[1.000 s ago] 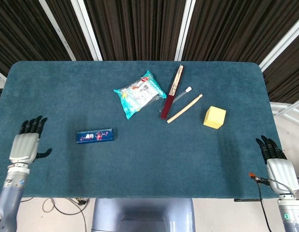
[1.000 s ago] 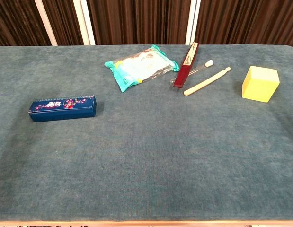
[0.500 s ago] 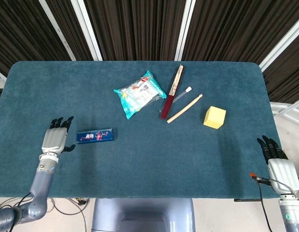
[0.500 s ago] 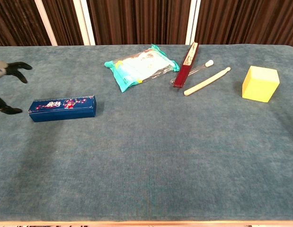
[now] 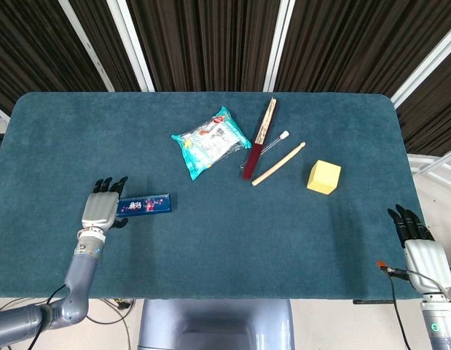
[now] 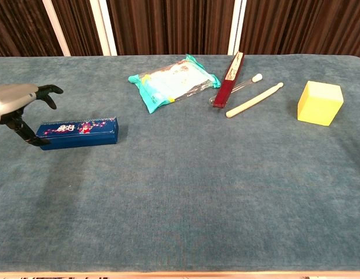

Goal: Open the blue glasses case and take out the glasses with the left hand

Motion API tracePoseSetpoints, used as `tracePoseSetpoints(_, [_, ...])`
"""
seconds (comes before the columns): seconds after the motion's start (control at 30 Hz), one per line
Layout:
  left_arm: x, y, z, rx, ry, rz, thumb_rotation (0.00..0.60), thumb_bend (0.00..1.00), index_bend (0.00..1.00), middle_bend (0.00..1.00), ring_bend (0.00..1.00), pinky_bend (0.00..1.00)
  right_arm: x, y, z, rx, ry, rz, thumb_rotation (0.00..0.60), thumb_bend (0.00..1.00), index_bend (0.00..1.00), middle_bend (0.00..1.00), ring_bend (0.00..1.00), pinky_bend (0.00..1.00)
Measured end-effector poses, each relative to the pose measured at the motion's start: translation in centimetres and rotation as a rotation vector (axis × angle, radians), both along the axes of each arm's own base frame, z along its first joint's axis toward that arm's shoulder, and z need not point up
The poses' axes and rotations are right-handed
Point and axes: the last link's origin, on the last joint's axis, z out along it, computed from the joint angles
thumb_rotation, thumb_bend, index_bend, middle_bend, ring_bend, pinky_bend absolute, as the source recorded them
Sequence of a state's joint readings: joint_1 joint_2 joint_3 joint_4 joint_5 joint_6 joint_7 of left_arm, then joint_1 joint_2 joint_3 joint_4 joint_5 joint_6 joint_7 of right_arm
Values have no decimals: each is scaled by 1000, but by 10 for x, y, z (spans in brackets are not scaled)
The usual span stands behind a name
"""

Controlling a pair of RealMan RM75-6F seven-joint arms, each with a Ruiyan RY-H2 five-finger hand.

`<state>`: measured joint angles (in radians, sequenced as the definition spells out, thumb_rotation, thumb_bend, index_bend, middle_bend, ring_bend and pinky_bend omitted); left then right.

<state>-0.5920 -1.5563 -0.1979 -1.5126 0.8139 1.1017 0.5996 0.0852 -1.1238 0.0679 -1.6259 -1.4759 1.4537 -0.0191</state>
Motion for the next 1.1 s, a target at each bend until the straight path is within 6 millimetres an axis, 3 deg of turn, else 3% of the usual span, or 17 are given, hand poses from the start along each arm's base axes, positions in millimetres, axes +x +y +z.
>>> tracePoseSetpoints(1.1, [-5,15,-1,27,28,15,600,201,0,186,0,53,-1,1,2,-4,-10,-16,600,185,0,0,0,216])
